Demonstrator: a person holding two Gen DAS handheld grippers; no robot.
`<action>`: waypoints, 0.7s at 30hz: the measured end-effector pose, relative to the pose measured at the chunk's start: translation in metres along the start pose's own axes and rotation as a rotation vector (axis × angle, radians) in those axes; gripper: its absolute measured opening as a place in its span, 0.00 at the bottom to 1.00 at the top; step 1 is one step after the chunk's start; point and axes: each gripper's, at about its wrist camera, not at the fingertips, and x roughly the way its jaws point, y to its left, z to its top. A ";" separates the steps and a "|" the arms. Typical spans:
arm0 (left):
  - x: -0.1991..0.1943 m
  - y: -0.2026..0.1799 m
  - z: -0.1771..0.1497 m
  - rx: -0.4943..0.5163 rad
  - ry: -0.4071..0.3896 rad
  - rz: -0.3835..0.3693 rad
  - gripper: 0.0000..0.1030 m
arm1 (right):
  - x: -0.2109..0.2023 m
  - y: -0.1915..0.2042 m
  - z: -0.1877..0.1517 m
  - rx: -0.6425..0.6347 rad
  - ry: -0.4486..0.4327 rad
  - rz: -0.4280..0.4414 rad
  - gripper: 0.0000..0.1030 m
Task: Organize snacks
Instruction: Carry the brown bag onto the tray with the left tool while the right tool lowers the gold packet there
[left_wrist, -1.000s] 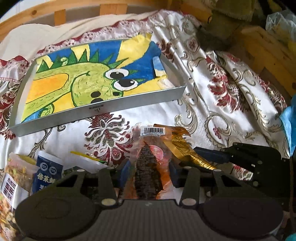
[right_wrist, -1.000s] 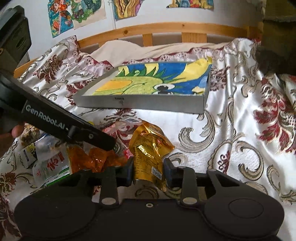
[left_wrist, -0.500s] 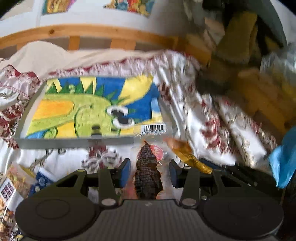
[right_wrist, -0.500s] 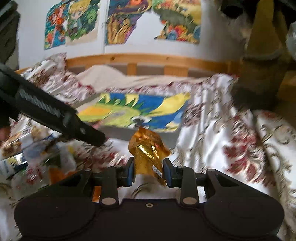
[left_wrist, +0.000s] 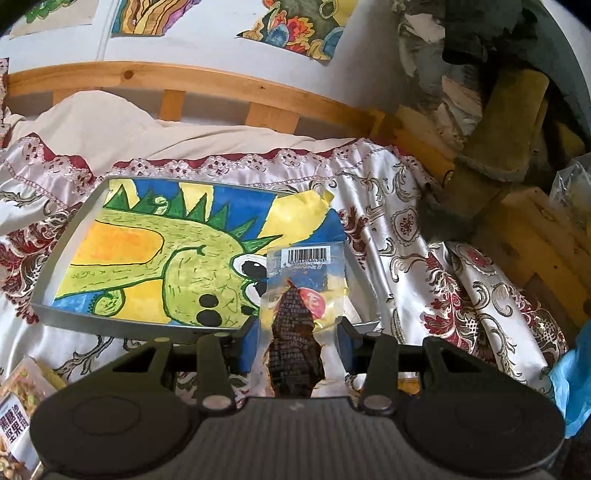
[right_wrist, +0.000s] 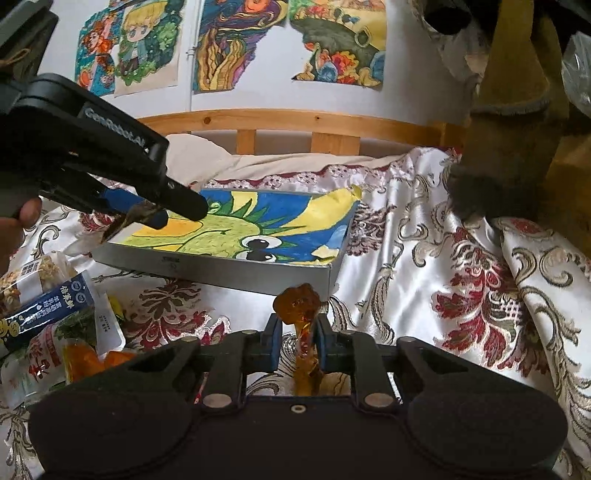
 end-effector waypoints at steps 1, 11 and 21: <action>-0.001 0.000 0.000 0.001 -0.004 0.004 0.46 | -0.004 0.001 0.000 -0.009 -0.016 -0.005 0.17; 0.003 -0.006 0.032 0.003 -0.078 0.068 0.46 | -0.027 0.018 0.022 -0.193 -0.348 -0.060 0.17; 0.066 0.013 0.060 -0.050 -0.083 0.140 0.46 | 0.047 0.033 0.043 -0.389 -0.489 -0.101 0.17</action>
